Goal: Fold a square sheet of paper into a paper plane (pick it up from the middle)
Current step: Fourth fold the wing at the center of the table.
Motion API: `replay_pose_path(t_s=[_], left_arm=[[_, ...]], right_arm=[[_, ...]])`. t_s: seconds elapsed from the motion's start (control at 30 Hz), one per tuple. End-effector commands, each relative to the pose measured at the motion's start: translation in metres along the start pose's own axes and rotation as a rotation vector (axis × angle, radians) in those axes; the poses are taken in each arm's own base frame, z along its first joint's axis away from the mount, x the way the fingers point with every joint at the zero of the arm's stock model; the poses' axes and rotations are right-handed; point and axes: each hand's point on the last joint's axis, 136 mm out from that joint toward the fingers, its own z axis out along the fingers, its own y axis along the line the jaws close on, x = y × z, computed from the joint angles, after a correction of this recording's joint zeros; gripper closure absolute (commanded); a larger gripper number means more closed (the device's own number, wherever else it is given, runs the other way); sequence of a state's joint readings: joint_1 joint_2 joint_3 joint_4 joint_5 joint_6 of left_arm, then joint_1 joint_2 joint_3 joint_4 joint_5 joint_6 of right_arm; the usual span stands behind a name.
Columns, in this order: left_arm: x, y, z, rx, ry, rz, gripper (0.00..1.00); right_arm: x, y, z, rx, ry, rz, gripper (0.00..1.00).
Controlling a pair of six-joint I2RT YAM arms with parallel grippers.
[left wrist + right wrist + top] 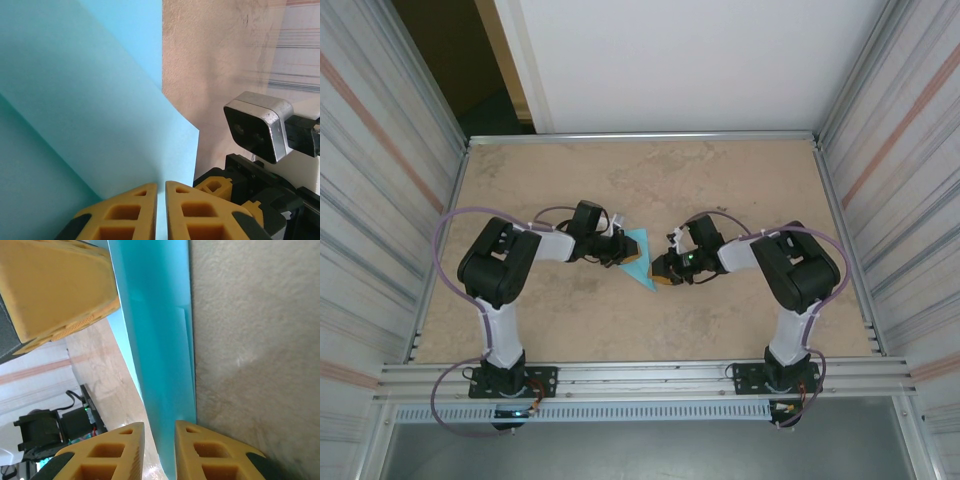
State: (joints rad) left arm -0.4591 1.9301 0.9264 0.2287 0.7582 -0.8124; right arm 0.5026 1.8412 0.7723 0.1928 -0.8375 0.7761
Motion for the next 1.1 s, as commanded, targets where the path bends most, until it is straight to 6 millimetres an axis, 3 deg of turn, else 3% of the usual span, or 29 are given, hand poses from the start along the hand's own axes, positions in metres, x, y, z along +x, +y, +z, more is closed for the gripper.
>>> replay_pose_path(t_s=[0.0,0.4,0.9,1.07], left_arm=[[-0.003,0.001,0.002,-0.014,0.003,-0.001,0.86],[-0.002,0.007,0.004,-0.037,0.014,-0.039,0.86],[-0.002,0.01,0.005,-0.053,0.021,-0.05,0.86],[-0.005,0.002,0.003,-0.033,0.016,-0.035,0.85]], right_arm=[[0.008,0.004,-0.009,0.026,-0.006,-0.026,0.77],[0.02,-0.01,0.002,0.175,0.04,-0.085,0.76],[0.024,-0.033,0.006,0.241,0.056,-0.051,0.89],[0.023,-0.035,0.006,0.244,0.055,-0.048,0.91]])
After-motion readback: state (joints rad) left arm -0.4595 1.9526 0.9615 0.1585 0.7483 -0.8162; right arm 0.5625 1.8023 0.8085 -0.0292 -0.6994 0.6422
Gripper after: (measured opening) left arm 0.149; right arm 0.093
